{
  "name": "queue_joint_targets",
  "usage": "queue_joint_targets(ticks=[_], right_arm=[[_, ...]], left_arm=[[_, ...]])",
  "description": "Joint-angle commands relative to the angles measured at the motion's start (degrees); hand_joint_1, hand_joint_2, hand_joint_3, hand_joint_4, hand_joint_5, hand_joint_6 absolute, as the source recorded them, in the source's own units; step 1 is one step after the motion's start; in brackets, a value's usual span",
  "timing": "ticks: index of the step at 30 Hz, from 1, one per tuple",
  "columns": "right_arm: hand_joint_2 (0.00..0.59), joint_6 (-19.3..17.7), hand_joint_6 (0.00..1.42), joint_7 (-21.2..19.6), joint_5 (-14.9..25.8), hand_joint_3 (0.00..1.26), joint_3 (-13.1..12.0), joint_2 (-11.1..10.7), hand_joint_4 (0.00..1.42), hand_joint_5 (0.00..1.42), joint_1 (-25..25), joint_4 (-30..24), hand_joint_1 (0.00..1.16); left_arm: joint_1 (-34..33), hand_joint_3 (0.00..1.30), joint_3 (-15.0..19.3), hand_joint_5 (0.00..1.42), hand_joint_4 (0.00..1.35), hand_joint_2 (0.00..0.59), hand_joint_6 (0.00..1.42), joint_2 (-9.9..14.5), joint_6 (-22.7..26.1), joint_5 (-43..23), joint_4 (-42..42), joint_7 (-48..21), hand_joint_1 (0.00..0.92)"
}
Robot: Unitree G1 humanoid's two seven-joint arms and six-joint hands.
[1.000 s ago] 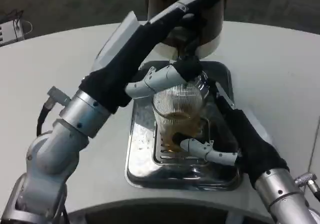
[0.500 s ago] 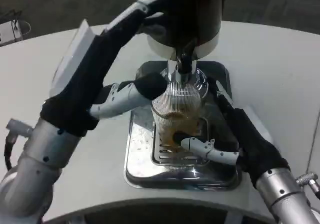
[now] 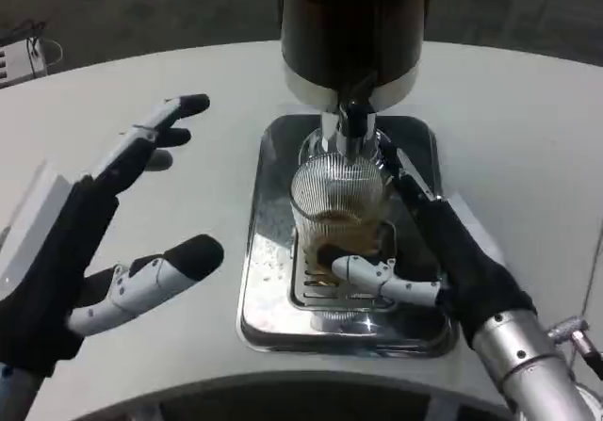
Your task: Grasp the cup under the faucet to collect the drink, then remove the cup.
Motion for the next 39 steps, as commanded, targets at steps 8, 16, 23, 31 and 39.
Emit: queue_joint_targets(ticks=[8,16,23,31,39], right_arm=[[0.217,-3.21,0.0,-2.12,1.5,0.0,0.59,2.06,0.0,0.0,-2.83,5.22,0.74],[0.21,-5.34,0.01,-4.07,1.57,0.0,0.72,3.28,0.0,0.0,-4.89,9.27,0.75],[0.211,-6.77,0.01,-6.33,1.32,0.0,0.92,4.42,0.0,0.01,-6.35,12.06,0.76],[0.212,-8.22,0.02,-9.11,0.96,0.0,1.55,5.77,0.0,0.01,-6.84,14.25,0.76],[0.207,-9.12,0.02,-11.99,-0.44,0.0,2.37,6.69,0.0,0.02,-6.53,14.82,0.77]], left_arm=[[8.8,0.15,0.1,0.17,0.06,0.063,0.26,2.5,2.52,3.26,-0.88,-0.68,0.0],[12.34,0.15,-0.28,0.17,0.06,0.064,0.25,3.28,2.75,2.61,-1.24,-1.69,0.0],[13.73,0.16,0.0,0.17,0.07,0.065,0.25,3.84,3.75,2.03,-2.11,-2.56,0.0],[14.66,0.16,-0.24,0.18,0.08,0.066,0.25,4.09,5.93,2.21,-3.8,-3.56,0.0],[14.8,0.17,-0.45,0.18,0.09,0.066,0.25,4.31,7.69,2.39,-5.04,-4.31,0.0]])
